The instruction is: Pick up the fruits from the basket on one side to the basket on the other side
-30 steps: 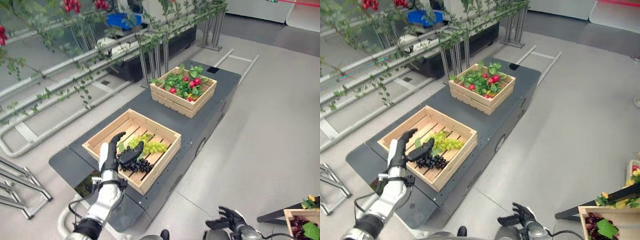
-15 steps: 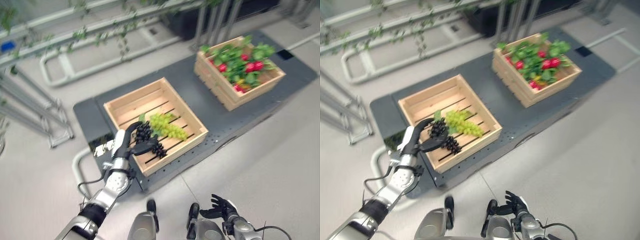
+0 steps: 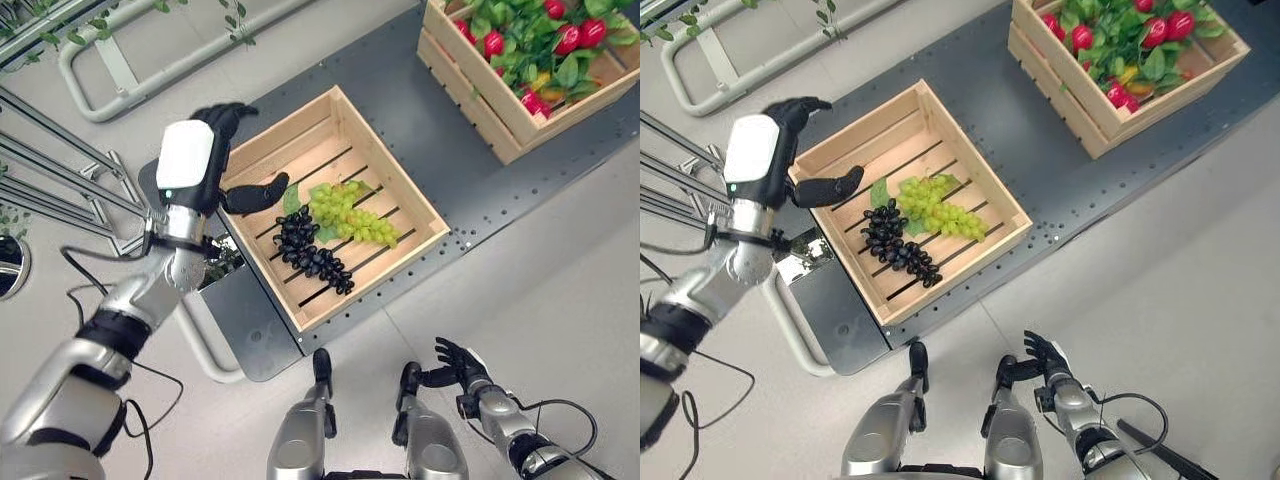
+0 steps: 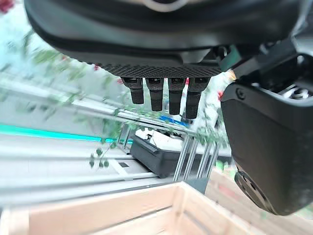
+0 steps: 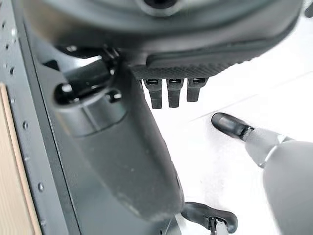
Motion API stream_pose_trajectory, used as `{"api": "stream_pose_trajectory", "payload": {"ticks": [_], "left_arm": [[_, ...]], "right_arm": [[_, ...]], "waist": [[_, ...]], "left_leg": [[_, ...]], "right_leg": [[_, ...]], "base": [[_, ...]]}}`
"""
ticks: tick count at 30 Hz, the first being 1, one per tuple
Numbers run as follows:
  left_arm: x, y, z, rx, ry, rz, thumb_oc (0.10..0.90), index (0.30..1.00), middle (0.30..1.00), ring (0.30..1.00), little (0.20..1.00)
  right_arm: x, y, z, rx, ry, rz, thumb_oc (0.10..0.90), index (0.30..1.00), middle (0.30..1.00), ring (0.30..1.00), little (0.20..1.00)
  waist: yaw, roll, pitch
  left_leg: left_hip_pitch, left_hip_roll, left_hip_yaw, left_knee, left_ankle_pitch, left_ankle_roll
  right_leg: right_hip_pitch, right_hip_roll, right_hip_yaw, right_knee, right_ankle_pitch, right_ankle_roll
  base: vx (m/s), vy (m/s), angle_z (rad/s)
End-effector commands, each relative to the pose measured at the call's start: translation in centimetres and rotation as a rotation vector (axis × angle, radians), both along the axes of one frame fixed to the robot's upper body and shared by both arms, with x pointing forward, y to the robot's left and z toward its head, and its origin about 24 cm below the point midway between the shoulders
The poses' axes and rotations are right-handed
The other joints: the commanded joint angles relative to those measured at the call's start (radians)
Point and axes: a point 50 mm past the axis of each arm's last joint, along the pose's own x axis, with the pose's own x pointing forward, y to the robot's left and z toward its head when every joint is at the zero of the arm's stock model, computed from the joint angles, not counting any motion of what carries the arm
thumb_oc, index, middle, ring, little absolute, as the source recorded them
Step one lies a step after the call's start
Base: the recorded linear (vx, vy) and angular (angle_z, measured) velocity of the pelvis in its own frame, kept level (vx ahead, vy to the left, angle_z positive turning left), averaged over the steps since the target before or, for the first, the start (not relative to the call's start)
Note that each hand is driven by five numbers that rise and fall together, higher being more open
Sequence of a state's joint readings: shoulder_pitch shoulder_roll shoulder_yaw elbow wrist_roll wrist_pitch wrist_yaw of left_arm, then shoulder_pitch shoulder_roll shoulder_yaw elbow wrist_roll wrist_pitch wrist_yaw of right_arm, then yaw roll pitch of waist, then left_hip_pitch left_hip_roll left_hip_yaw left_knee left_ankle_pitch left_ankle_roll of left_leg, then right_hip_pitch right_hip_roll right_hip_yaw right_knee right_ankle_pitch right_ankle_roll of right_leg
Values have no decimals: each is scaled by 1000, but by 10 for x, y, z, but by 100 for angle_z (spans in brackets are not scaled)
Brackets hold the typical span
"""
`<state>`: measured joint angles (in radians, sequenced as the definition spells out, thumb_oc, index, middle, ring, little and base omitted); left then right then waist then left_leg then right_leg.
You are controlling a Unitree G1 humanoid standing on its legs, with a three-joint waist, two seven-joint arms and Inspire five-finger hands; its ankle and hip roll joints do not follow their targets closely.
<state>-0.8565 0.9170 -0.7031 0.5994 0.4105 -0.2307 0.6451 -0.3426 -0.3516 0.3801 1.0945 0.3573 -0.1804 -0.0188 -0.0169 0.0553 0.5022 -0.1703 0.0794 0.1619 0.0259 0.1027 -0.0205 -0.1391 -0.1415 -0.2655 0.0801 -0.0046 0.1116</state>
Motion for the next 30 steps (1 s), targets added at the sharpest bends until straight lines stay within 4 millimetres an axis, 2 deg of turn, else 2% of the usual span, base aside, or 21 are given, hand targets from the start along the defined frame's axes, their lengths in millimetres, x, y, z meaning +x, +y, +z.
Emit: {"api": "stream_pose_trajectory", "payload": {"ticks": [1,5,6,13,16,22,30], "left_arm": [[4,-1,36,112,-126,22,800,900,900,900,900],[10,6,42,275,-81,71,800,900,900,900,900],[12,4,43,357,-73,71,800,900,900,900,900],[16,-12,54,558,-48,46,800,900,900,900,900],[20,-15,57,672,10,88,800,900,900,900,900],[20,-11,55,743,40,109,800,900,900,900,900],[19,-11,65,748,-97,122,800,900,900,900,900]], "right_arm": [[0,-20,9,-76,-11,54,800,900,900,900,900],[11,-24,17,-117,-20,71,800,900,900,900,900],[13,-27,19,-131,-18,67,800,900,900,900,900],[21,-32,27,-141,-37,51,800,900,900,900,900],[28,-33,33,-126,-59,33,800,900,900,900,900],[35,-29,40,-97,-109,41,800,900,900,900,900],[43,-24,48,-79,-147,50,800,900,900,900,900]], "waist": [[-24,-33,8],[-38,-38,18],[-41,-39,18],[-45,-45,18],[-44,-47,18],[-37,-48,18],[-36,-54,18]], "left_leg": [[-114,33,-16,273,-156,-44],[-191,42,-5,334,-175,-40],[-219,42,-5,346,-177,-38],[-311,48,3,402,-196,-28],[-355,46,-6,429,-204,-25],[-392,43,-8,443,-211,-17],[-435,45,-14,456,-210,-16]], "right_leg": [[-80,-41,48,194,-97,-60],[-168,-40,66,258,-112,-62],[-201,-38,70,274,-114,-63],[-308,-36,76,342,-124,-58],[-358,-38,81,371,-125,-54],[-410,-48,82,411,-130,-44],[-459,-51,83,428,-125,-45]], "base": [[-60,51,-14],[-51,50,-6],[-56,36,-5],[-35,26,3],[-31,23,2],[-3,3,1],[12,7,1]]}}
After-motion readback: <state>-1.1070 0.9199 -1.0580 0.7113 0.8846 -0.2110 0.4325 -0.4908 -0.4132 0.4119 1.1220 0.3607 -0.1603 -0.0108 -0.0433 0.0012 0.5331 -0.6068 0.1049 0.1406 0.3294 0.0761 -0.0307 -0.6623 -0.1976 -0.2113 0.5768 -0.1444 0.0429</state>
